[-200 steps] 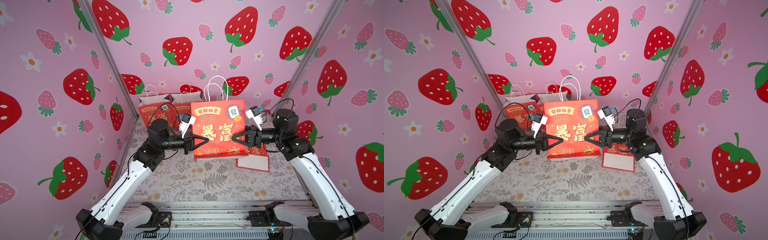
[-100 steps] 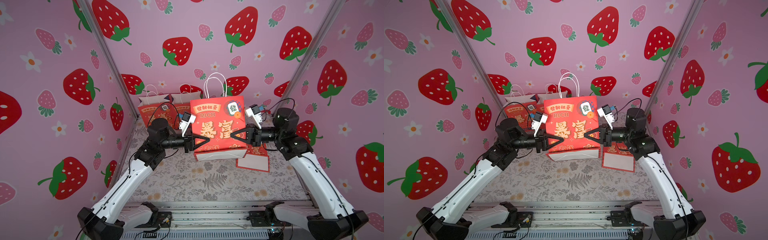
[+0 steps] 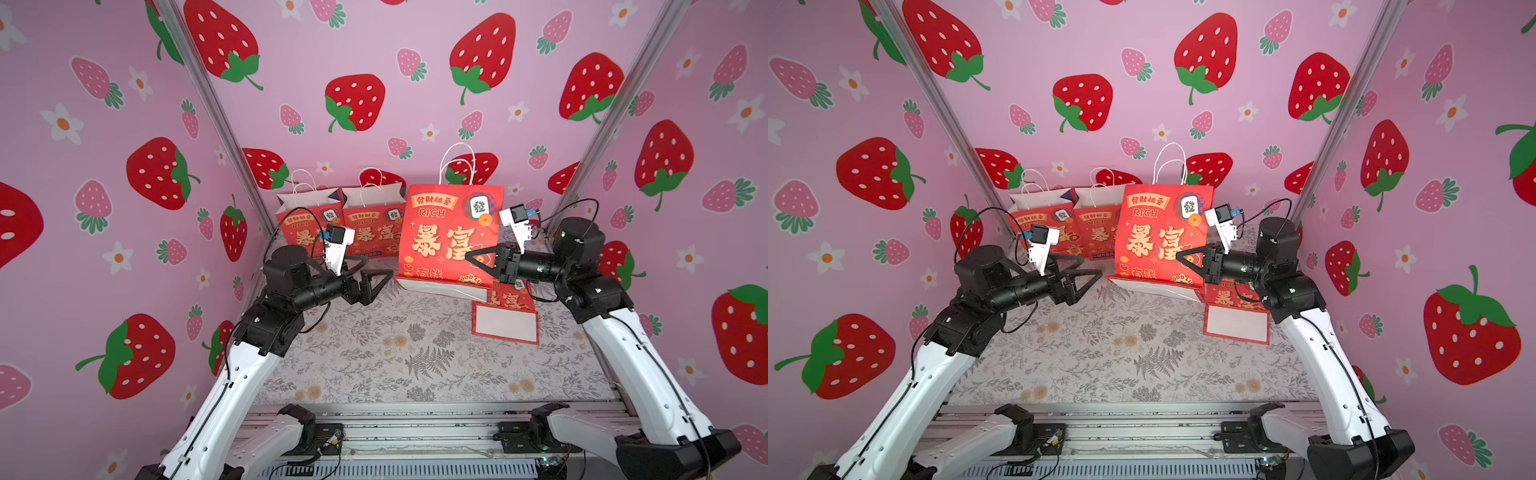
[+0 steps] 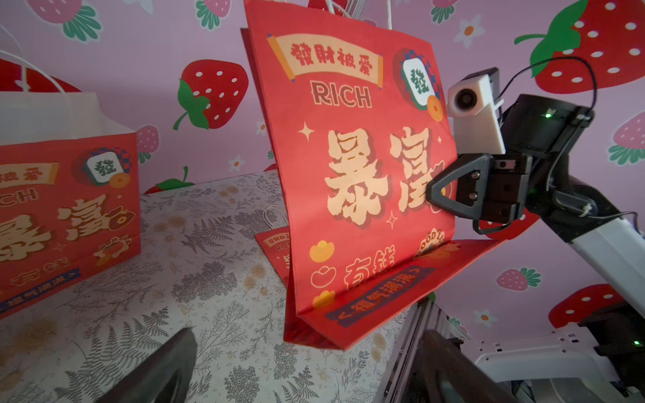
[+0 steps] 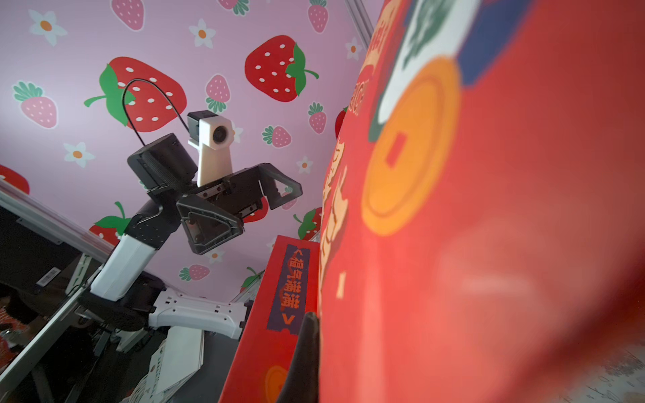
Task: Put away the paper bag
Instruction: Press the paper bag.
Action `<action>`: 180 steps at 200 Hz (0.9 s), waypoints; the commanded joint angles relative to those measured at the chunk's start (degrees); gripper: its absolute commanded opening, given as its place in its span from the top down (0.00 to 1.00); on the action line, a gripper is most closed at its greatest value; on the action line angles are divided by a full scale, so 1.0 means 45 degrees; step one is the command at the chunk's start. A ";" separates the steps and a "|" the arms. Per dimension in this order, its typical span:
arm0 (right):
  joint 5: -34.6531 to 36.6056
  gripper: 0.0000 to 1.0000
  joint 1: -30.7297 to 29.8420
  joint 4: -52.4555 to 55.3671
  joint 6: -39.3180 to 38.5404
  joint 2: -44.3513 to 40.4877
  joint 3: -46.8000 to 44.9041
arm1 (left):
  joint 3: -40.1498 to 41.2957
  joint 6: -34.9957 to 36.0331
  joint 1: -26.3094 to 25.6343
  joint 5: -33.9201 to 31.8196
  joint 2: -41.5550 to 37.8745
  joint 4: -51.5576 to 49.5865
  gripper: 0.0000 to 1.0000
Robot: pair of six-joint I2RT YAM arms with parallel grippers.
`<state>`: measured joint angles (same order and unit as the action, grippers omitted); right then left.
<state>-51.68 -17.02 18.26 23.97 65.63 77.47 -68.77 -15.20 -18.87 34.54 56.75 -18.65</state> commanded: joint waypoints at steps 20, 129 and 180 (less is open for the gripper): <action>0.2549 1.00 0.0144 0.0083 0.0239 -0.0575 -0.0182 | 0.0408 -0.0046 0.0366 0.2175 0.0806 0.0215 0.01; -0.1989 1.00 0.0173 -0.3606 0.3985 0.0827 -0.0393 | 0.1615 -0.2583 0.0063 0.2933 0.1709 0.4710 0.01; -0.3631 1.00 -0.0497 -0.5500 0.5034 0.1360 -0.0537 | 0.1811 -0.3048 -0.0043 0.3096 0.1707 0.5610 0.01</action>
<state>-61.45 -17.65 1.23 43.13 71.79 75.13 -60.82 -27.79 -18.65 47.62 65.12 2.79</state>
